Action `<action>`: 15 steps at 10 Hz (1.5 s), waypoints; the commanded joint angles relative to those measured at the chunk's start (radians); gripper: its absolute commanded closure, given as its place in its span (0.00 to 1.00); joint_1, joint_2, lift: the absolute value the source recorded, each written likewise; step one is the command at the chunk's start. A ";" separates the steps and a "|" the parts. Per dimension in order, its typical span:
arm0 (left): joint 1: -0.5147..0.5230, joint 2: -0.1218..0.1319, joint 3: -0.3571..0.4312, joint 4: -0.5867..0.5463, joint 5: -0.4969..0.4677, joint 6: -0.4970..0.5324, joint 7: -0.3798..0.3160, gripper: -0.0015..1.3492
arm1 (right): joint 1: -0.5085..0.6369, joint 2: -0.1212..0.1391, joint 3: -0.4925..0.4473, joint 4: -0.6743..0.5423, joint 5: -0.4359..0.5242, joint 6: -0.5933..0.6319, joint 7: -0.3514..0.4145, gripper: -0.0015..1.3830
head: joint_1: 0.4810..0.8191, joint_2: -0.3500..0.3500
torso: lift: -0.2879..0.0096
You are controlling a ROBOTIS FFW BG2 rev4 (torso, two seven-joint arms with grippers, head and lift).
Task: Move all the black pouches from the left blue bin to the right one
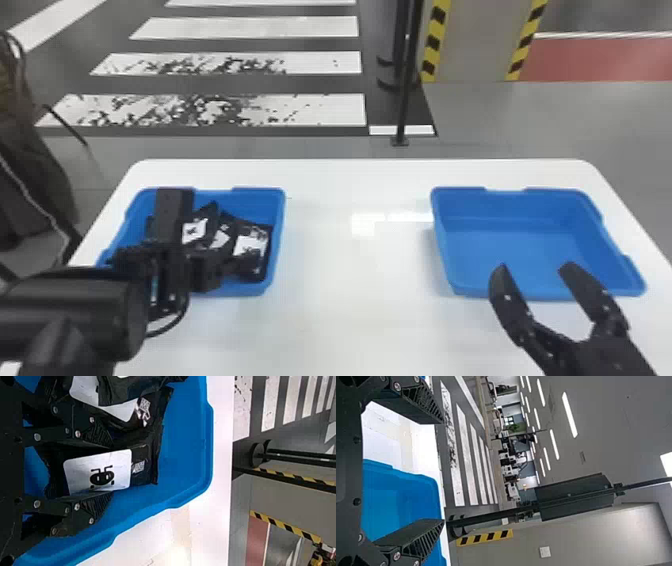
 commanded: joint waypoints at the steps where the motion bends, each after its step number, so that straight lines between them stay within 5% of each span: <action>1: 0.006 0.000 -0.001 -0.007 -0.017 -0.047 -0.008 0.92 | 0.000 0.000 0.000 0.003 -0.004 0.000 0.000 0.10 | 0.63 0.55 | 0.50; 3: 0.047 -0.003 0.018 -0.078 -0.033 -0.040 -0.008 0.89 | 0.002 0.000 0.000 -0.002 -0.006 0.002 0.002 0.10 | 0.63 0.55 | 0.50; 5: 0.178 -0.014 0.092 -0.316 -0.021 -0.003 -0.010 0.89 | 0.002 0.000 0.004 -0.002 -0.022 0.012 0.008 0.10 | 0.63 0.57 | 0.50; 8: 0.322 -0.017 0.124 -0.522 0.105 -0.015 -0.036 0.89 | -0.071 -0.008 0.020 0.047 -0.114 0.101 0.109 0.10 | 0.63 0.61 | 0.50; 11: 0.430 -0.013 0.050 -0.643 0.245 -0.003 -0.044 0.89 | -0.184 -0.035 0.114 0.101 -0.272 0.179 0.147 0.10 | 0.63 0.58 | 0.50; 15: 0.416 -0.003 -0.059 -0.657 0.346 -0.001 -0.044 0.89 | -0.248 -0.052 0.189 0.133 -0.347 0.299 0.166 0.10 | 0.63 0.52 | 0.50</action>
